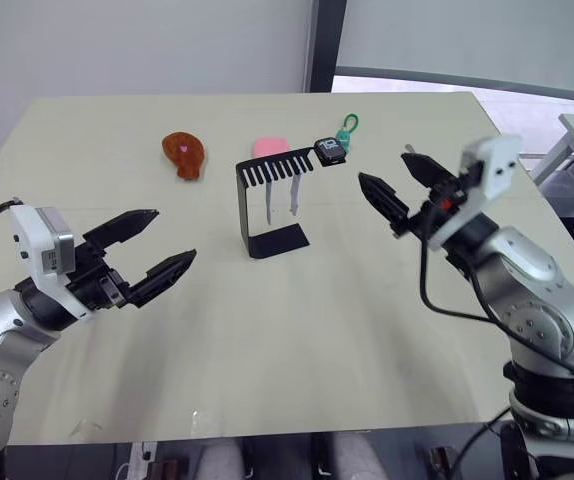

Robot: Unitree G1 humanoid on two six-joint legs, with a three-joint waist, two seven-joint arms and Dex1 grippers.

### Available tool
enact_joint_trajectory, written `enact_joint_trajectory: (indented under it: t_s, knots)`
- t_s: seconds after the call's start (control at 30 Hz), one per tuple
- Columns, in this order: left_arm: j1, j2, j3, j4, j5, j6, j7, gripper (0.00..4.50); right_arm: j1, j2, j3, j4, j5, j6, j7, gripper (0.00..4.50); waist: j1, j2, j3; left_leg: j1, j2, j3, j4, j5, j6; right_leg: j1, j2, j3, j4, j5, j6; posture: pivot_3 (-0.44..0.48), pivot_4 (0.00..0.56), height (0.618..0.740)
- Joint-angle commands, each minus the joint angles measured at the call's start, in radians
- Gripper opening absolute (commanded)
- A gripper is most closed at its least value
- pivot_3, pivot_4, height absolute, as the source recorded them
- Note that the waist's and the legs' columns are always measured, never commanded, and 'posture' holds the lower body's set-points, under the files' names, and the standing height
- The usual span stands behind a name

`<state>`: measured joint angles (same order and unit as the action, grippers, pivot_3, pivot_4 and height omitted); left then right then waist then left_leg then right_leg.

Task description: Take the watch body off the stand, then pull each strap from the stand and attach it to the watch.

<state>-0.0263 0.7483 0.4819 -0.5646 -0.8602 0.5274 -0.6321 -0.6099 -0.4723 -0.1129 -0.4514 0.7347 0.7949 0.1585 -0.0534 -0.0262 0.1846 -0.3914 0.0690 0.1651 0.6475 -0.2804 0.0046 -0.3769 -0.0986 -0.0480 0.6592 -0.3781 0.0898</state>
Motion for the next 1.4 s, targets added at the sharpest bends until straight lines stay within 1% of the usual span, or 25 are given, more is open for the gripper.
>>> enact_joint_trajectory:
  t_s: [0.03, 0.17, 0.33, 0.47, 0.57, 0.7, 0.87, 0.97, 1.4]
  knots:
    - [-0.005, 0.007, -0.001, -0.019, 0.01, -0.01, -0.002, 4.44, -0.075, 0.035, 0.003, -0.037, 0.003, 0.08, -0.087, 4.5, 0.0, 0.0, 0.0, 0.0, 0.0, 0.0, 0.0, 0.0, 0.0, 0.0, 0.0, 0.0, 0.0, 0.0, 0.0, 0.0, 0.15, 0.74]
    - [-0.008, 0.003, -0.01, -0.024, 0.018, -0.023, -0.01, 4.44, -0.193, 0.133, 0.018, 0.002, -0.011, 0.184, -0.202, 4.5, -0.005, 0.0, 0.0, 0.0, 0.0, 0.0, 0.0, 0.001, 0.0, -0.001, 0.0, 0.0, 0.0, 0.0, 0.0, 0.0, 0.15, 0.74]
    - [-0.025, -0.004, -0.007, -0.033, 0.006, -0.027, -0.004, 4.44, -0.275, 0.17, 0.009, 0.046, -0.037, 0.243, -0.234, 4.5, -0.002, 0.0, 0.0, -0.001, 0.0, 0.0, 0.0, 0.002, -0.001, -0.001, 0.0, 0.0, 0.0, 0.0, 0.0, 0.0, 0.15, 0.74]
    - [-0.077, -0.014, 0.009, -0.026, -0.018, -0.024, 0.032, 4.44, -0.284, 0.162, 0.023, 0.076, -0.071, 0.257, -0.21, 4.5, 0.0, 0.0, 0.0, -0.003, -0.001, 0.0, 0.0, 0.002, 0.0, -0.002, -0.001, 0.0, 0.0, 0.0, 0.0, 0.0, 0.15, 0.74]
    - [-0.121, -0.004, 0.023, -0.018, -0.037, -0.011, 0.05, 4.44, -0.289, 0.169, 0.031, 0.095, -0.093, 0.249, -0.198, 4.5, -0.001, 0.0, 0.0, -0.003, -0.001, 0.0, 0.0, 0.002, 0.0, -0.002, 0.0, 0.0, 0.0, 0.0, 0.0, 0.0, 0.15, 0.74]
    - [-0.148, 0.009, 0.033, -0.005, -0.046, 0.004, 0.057, 4.44, -0.294, 0.179, 0.043, 0.11, -0.11, 0.248, -0.176, 4.5, -0.007, 0.0, 0.0, -0.003, 0.0, 0.0, -0.001, 0.003, 0.0, -0.003, 0.0, 0.0, 0.0, 0.0, 0.0, 0.0, 0.15, 0.74]
    - [-0.145, 0.013, 0.034, -0.01, -0.048, 0.012, 0.057, 4.44, -0.306, 0.196, 0.054, 0.134, -0.13, 0.24, -0.151, 4.5, -0.006, 0.0, 0.0, -0.007, 0.0, 0.0, -0.001, 0.003, -0.001, -0.008, 0.001, 0.0, 0.001, 0.0, 0.0, 0.0, 0.15, 0.74]
    - [-0.135, 0.007, 0.03, -0.015, -0.045, 0.015, 0.06, 4.44, -0.313, 0.201, 0.06, 0.153, -0.141, 0.236, -0.133, 4.5, -0.004, 0.0, 0.0, -0.015, -0.001, 0.0, 0.001, 0.005, 0.0, -0.015, 0.0, 0.0, 0.004, 0.0, 0.0, 0.0, 0.15, 0.74]
    - [-0.103, 0.003, 0.029, -0.038, -0.039, 0.011, 0.077, 4.44, -0.332, 0.245, 0.051, 0.214, -0.19, 0.19, -0.099, 4.5, -0.006, 0.0, 0.0, -0.015, 0.0, 0.0, 0.0, 0.005, 0.0, -0.016, 0.0, 0.0, 0.004, 0.0, 0.0, 0.0, 0.15, 0.74]
